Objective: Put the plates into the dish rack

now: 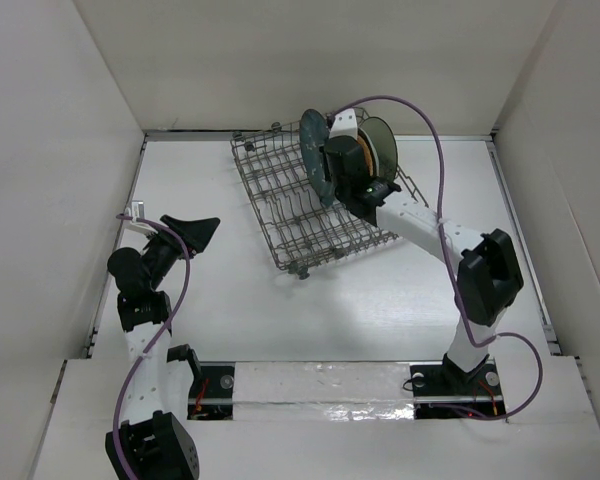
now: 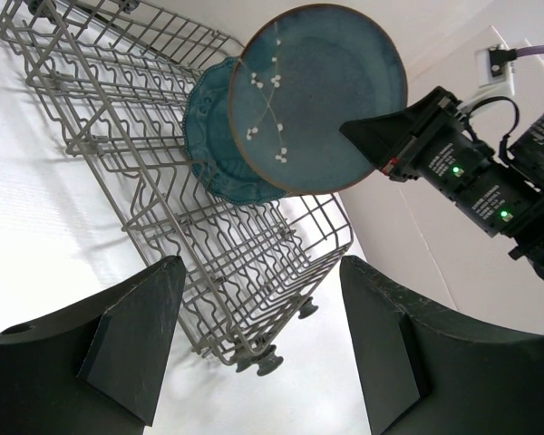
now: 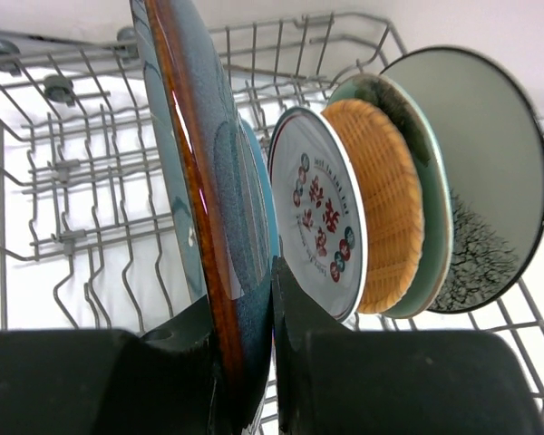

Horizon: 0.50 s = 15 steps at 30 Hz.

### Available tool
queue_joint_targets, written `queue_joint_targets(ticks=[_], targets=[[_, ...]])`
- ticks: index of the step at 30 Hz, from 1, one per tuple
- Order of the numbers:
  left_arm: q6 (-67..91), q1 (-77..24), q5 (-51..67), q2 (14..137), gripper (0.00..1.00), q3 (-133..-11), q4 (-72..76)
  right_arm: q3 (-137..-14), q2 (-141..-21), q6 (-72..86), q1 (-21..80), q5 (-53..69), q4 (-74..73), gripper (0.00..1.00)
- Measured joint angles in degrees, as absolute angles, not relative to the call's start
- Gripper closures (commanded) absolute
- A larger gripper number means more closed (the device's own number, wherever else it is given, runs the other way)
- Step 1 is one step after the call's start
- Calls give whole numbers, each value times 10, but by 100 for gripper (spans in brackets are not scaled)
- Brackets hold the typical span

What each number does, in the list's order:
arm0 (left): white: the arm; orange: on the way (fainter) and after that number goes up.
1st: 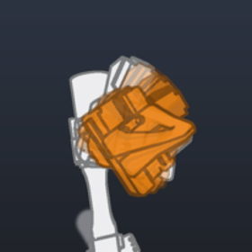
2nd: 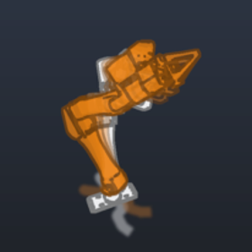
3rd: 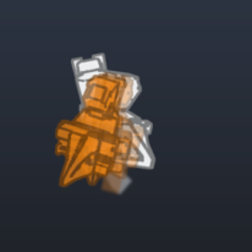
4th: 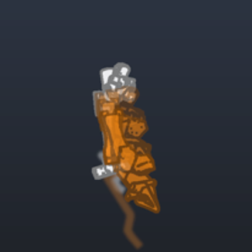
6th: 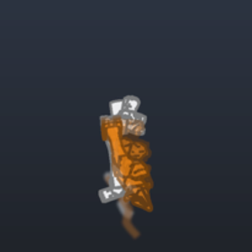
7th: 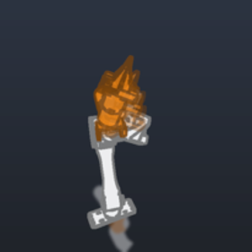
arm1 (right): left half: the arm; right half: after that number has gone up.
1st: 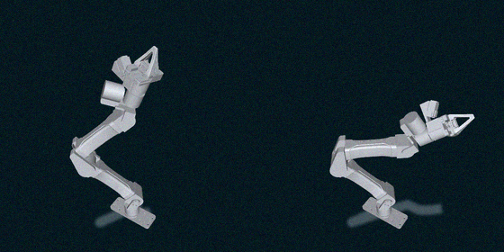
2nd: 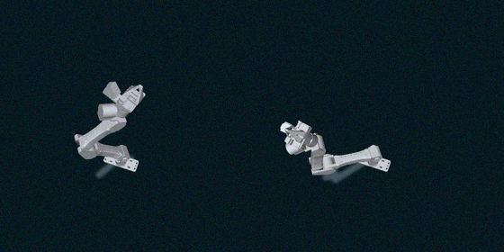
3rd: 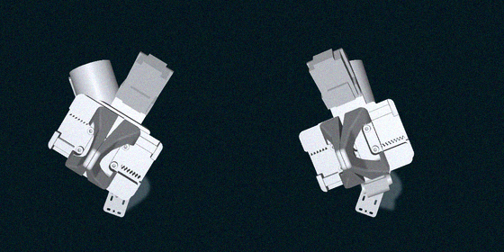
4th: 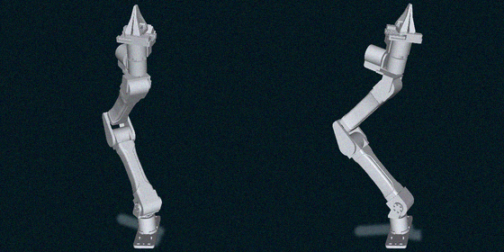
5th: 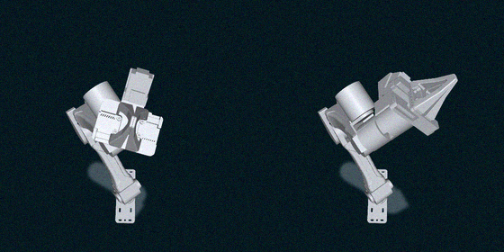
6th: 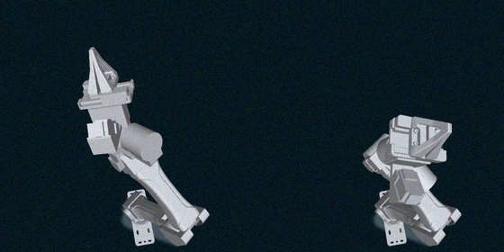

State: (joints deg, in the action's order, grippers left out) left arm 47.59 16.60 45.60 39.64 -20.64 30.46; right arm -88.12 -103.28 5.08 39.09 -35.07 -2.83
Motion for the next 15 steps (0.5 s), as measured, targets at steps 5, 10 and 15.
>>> queue_joint_targets(ticks=[5,10,15], targets=[[476,166,456,396,34,-206,304,-881,-1021,45,397,-354,-25,100],[476,166,454,396,34,-206,304,-881,-1023,43,410,-354,-30,100],[476,166,453,396,34,-206,304,-881,-1025,31,429,-351,-30,100]])
